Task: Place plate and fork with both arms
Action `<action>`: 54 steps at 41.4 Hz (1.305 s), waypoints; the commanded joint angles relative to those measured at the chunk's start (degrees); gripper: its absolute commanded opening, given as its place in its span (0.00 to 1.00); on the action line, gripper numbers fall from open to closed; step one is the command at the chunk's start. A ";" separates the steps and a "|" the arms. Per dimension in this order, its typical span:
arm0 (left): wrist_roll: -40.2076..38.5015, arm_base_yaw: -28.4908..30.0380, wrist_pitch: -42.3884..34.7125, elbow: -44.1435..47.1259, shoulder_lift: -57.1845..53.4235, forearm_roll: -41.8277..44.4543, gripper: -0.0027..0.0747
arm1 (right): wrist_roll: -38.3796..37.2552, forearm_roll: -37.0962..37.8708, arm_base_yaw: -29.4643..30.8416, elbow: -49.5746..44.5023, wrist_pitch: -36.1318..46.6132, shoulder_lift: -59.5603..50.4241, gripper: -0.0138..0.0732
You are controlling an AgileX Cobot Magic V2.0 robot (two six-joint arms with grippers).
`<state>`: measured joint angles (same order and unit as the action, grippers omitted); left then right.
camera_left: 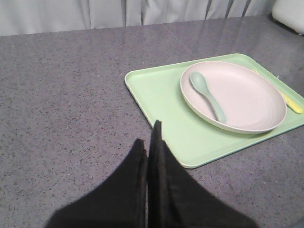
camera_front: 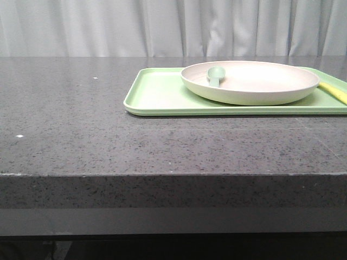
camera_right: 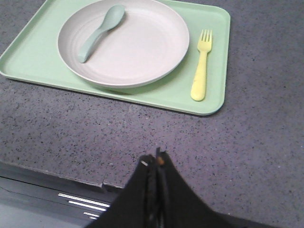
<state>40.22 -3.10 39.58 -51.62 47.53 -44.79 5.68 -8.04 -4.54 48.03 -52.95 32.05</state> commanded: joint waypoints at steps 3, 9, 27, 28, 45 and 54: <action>-0.64 0.05 -3.55 -1.47 -0.24 -2.79 0.01 | 0.63 -0.03 -0.02 1.33 4.29 0.10 0.08; -0.64 -0.67 -6.05 0.51 -3.21 -3.04 0.01 | 0.63 -0.03 -0.02 1.33 4.21 0.10 0.08; -0.64 5.25 -19.92 21.28 -28.37 4.55 0.01 | 0.63 -0.03 -0.02 1.33 4.25 0.10 0.08; -0.64 5.28 -21.25 22.95 -28.85 4.55 0.01 | 0.63 -0.03 -0.02 1.33 4.25 0.10 0.08; -40.76 5.38 -31.97 44.58 -40.16 34.62 0.01 | 0.63 -0.03 -0.02 1.33 4.25 0.10 0.08; -43.60 5.38 -36.17 50.74 -46.81 37.92 0.01 | 0.63 -0.03 -0.02 1.33 4.25 0.10 0.08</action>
<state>-1.82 2.09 10.30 -0.93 1.72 -7.76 5.68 -8.04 -4.54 48.03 -52.96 31.96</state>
